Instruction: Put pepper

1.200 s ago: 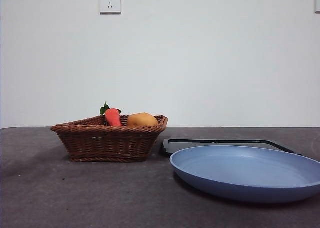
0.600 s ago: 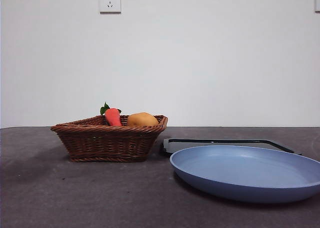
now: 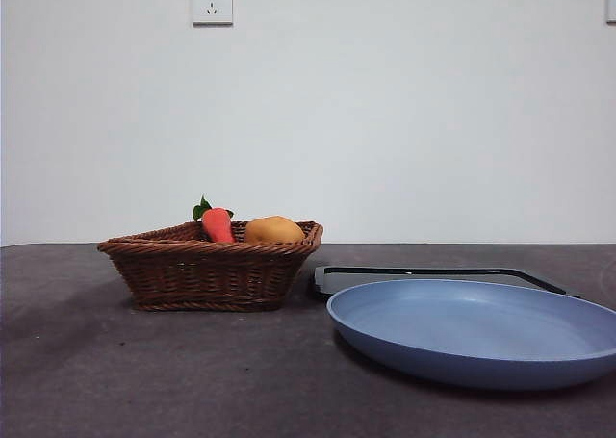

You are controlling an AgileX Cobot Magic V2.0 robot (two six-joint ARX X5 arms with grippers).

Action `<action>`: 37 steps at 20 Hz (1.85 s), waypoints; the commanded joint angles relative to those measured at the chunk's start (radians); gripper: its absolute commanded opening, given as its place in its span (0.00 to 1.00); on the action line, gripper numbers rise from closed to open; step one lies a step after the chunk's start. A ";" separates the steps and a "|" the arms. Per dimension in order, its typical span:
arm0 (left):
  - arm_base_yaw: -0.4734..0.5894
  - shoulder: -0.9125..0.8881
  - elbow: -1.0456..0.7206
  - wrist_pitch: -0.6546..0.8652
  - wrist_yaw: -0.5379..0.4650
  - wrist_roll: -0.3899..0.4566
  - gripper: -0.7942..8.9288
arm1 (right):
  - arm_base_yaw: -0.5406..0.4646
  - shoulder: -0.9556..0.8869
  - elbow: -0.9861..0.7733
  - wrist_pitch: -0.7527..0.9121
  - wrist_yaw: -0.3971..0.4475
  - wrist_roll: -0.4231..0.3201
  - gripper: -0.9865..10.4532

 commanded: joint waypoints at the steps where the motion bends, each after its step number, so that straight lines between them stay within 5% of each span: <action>1: -0.003 0.001 0.014 0.013 0.009 0.011 0.41 | 0.003 0.084 0.016 0.045 0.001 0.006 0.34; 16: -0.003 0.001 0.014 0.013 0.009 0.011 0.41 | 0.003 0.628 0.016 0.350 0.030 0.015 0.33; 26: -0.003 0.001 0.014 0.013 0.008 0.011 0.41 | 0.004 0.725 0.016 0.378 0.025 0.014 0.29; 33: -0.003 0.001 0.014 0.013 0.008 0.011 0.41 | 0.008 0.746 0.016 0.379 0.022 0.015 0.10; 37: -0.003 0.001 0.014 0.021 0.002 -0.003 0.41 | 0.007 0.739 0.016 0.372 0.021 0.053 0.09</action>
